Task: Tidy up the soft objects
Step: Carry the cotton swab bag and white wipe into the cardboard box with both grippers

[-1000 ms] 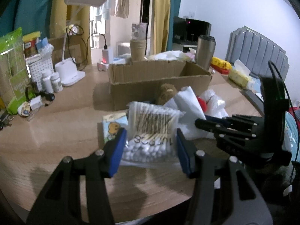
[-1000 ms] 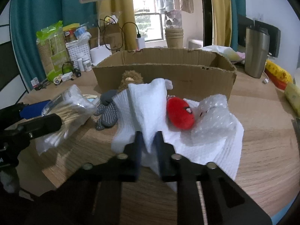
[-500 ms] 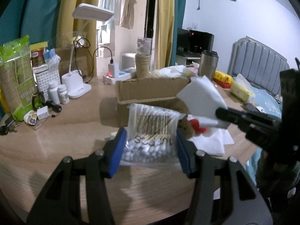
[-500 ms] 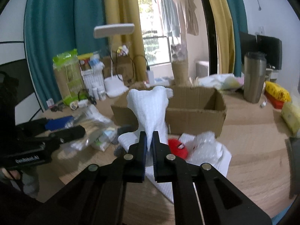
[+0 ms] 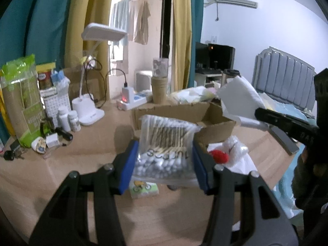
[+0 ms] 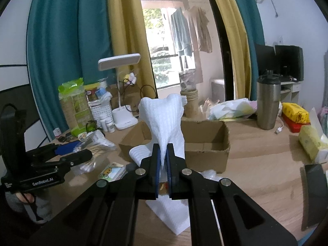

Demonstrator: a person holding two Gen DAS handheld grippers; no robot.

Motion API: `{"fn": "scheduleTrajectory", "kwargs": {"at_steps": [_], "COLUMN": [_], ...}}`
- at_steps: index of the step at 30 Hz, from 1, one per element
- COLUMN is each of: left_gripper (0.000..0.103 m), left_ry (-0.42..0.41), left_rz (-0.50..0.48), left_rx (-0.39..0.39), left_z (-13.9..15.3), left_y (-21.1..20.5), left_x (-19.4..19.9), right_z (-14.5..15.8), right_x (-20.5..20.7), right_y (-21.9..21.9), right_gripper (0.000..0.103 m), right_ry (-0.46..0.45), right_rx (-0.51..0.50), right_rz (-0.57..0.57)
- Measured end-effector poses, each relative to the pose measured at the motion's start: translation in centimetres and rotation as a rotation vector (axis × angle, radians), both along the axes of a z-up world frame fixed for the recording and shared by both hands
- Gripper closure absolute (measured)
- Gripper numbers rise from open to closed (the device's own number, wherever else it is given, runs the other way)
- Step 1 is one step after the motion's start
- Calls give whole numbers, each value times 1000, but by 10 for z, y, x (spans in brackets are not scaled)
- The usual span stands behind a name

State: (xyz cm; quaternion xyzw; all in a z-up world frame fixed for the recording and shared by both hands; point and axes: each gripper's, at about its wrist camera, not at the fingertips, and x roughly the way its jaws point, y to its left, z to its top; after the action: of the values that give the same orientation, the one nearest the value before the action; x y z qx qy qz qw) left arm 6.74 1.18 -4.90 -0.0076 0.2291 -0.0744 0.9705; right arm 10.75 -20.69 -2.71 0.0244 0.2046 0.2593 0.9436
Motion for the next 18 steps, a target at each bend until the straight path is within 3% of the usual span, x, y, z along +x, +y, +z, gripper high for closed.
{"fn": "scheduleTrajectory", "kwargs": {"at_steps": [9,18], "left_gripper": [50,50], "left_ry": [-93,-98], "left_rz": [44,66], "left_rx": [-19,-49], "left_z": [15,20], "left_y": [3,6], "left_x": [13,44], "right_z": [10,12], "right_x": [16,37], "right_y": [-14,-20], "right_gripper": [96,96], "right_ry": [-36,-61], "right_rx": [0,-2], "right_rz": [-63,-98]}}
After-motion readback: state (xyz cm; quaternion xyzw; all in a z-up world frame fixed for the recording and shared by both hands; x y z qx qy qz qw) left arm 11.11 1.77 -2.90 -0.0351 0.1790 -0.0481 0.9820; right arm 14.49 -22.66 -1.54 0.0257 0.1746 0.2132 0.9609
